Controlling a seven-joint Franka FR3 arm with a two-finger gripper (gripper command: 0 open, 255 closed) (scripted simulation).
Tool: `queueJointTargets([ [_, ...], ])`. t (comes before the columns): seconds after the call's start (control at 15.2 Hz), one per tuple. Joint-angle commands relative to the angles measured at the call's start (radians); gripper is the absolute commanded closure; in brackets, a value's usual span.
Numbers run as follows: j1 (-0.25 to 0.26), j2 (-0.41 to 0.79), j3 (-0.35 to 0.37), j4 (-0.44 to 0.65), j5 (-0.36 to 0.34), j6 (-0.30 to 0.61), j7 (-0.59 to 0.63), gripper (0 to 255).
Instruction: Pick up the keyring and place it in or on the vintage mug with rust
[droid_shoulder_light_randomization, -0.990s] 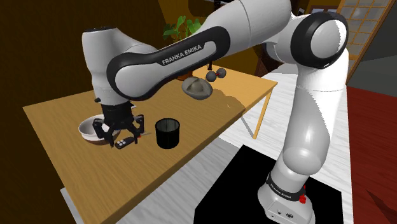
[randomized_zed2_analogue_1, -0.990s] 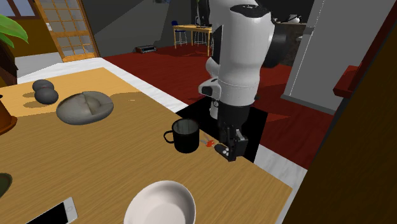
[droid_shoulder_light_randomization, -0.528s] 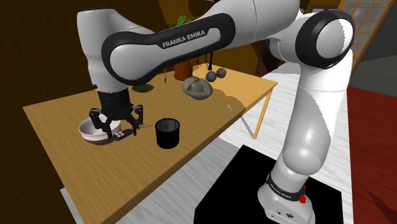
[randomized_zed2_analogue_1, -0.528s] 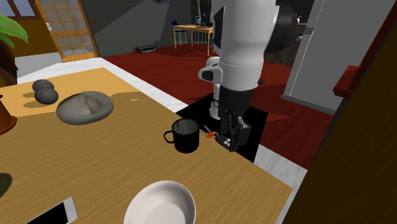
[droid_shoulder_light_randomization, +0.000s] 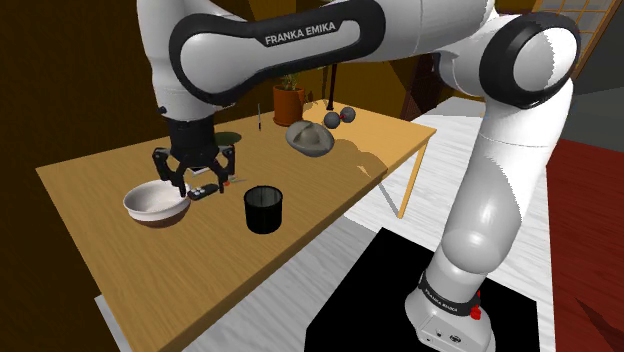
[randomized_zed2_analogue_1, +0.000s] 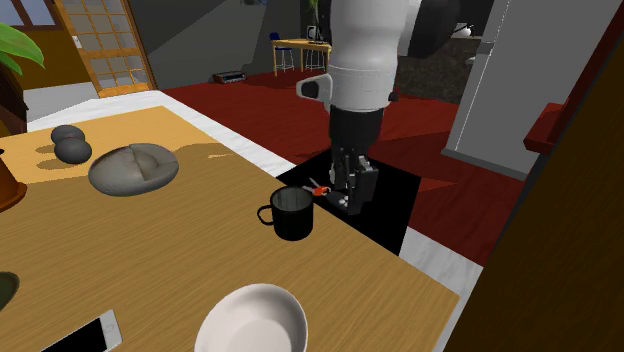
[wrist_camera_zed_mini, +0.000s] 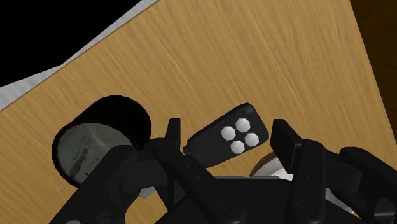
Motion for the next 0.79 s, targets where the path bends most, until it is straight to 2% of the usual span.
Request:
queueJointTargets([
  [0.0, -0.035, -0.054, -0.017, -0.049, 0.039, 0.010, -0.061, 255],
  [0.46, -0.126, -0.221, -0.119, -0.187, 0.145, 0.016, -0.286, 255],
  [0.73, -0.131, -0.229, -0.130, -0.233, 0.150, 0.055, -0.305, 255],
])
